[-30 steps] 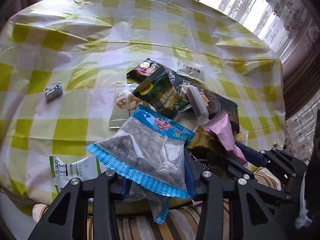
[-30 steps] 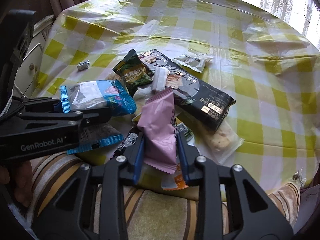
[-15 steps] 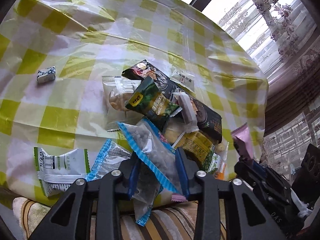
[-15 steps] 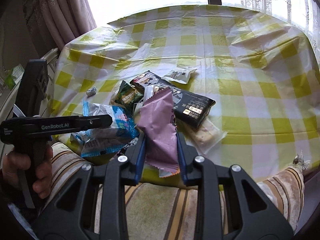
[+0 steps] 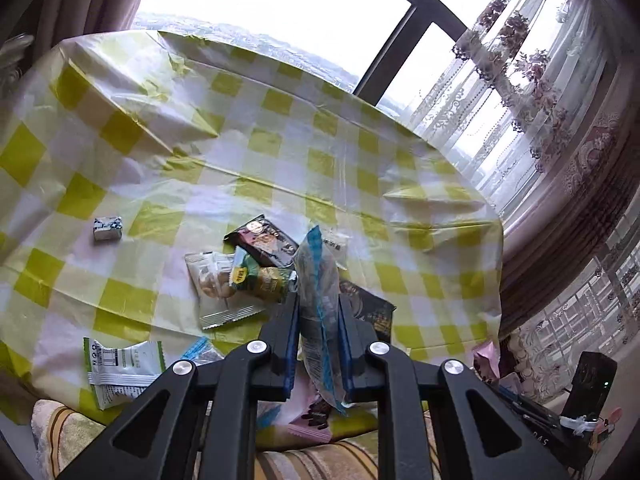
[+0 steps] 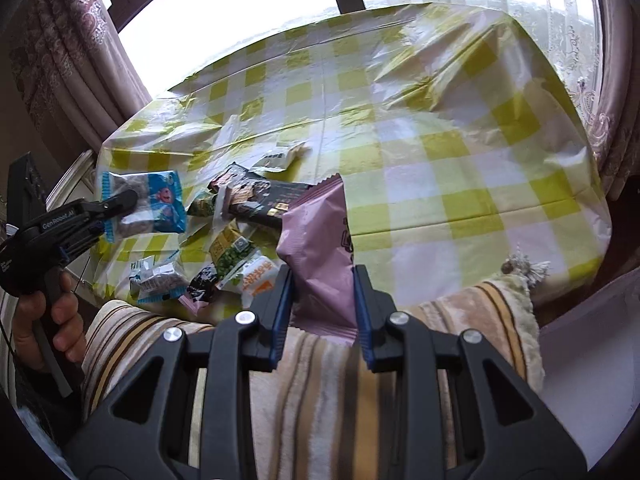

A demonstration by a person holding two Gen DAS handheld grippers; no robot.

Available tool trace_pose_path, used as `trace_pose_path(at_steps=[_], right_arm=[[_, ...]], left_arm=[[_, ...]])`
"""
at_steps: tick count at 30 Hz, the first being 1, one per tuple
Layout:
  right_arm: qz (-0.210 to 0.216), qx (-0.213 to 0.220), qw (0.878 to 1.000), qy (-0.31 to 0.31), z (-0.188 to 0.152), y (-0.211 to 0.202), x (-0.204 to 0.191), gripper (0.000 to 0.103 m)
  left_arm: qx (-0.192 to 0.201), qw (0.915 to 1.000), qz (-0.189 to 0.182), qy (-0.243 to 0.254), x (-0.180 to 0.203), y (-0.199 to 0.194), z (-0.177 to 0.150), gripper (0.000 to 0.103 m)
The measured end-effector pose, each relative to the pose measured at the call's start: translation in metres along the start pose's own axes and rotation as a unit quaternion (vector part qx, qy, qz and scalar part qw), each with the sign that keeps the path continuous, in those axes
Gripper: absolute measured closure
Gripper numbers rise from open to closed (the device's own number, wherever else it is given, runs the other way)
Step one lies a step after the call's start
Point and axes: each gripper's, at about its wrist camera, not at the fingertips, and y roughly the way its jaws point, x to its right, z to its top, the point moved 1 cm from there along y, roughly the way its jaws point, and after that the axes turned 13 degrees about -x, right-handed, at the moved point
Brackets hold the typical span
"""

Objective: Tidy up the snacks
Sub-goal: 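Carry both snacks to the purple-rimmed box and open both grippers to drop them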

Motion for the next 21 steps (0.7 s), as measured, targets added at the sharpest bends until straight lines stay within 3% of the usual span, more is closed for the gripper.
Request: trace_pose_path(at_steps=[6,9,11,17,21], right_arm=[[-0.039,0.010,0.998,0.048,-0.015,-0.032,0.059,0.070],[-0.073,0.011,0.994,0.079,-0.026,-0.046,0.094,0.070],[-0.087,0.007,0.991,0.103,-0.035,-0.051,0.118,0.070],[-0.128,-0.003,0.980,0.153,-0.064,-0.062,0.173,0.070],[-0.134,-0.020,0.974,0.183,-0.082,-0.060,0.200,0.069]], left_arm=[[-0.040,0.9950,-0.081,0.043,0.067,0.021,-0.009,0.085],[-0.085,0.9834,-0.145,0.068,0.111,0.043,-0.023,0.085],[-0.114,0.9752,-0.169,0.087,0.142,0.061,-0.034,0.085],[-0.204,0.9479,-0.192,0.152,0.219,0.110,-0.078,0.085],[-0.246,0.9326,-0.187,0.187,0.256,0.132,-0.105,0.085]])
